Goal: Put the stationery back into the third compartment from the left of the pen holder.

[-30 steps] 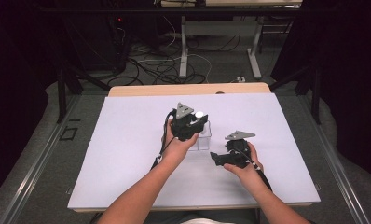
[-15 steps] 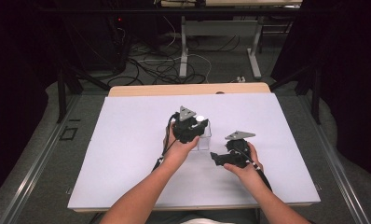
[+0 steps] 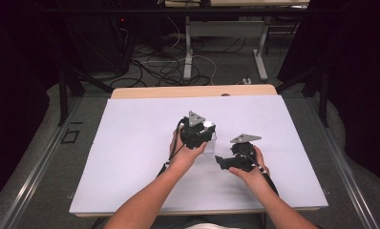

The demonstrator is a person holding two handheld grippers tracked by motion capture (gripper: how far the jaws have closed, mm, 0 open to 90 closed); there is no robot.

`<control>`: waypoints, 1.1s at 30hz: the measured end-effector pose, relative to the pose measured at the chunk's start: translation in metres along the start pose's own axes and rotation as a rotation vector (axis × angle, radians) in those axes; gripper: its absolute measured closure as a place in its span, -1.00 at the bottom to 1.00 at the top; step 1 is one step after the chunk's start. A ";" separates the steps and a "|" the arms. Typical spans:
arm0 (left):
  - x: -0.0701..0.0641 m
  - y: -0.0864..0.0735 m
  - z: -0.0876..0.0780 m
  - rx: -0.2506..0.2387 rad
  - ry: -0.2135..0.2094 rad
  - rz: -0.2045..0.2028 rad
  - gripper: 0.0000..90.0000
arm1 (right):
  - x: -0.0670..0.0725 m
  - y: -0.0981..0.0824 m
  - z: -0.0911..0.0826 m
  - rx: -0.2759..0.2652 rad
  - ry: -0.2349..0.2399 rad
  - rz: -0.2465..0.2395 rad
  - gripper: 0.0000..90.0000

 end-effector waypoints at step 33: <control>0.004 0.009 -0.036 -0.080 0.003 0.057 -0.30 | -0.001 0.000 0.001 -0.004 -0.001 0.005 -0.79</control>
Point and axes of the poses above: each handheld gripper's, and its own axes: z roughly forward along the jaws, y roughly out of its top, x roughly to its left, the point moved 2 cm from there along z, roughly forward along the jaws, and after that the axes turned 3 degrees about x, right-handed, at the moved point
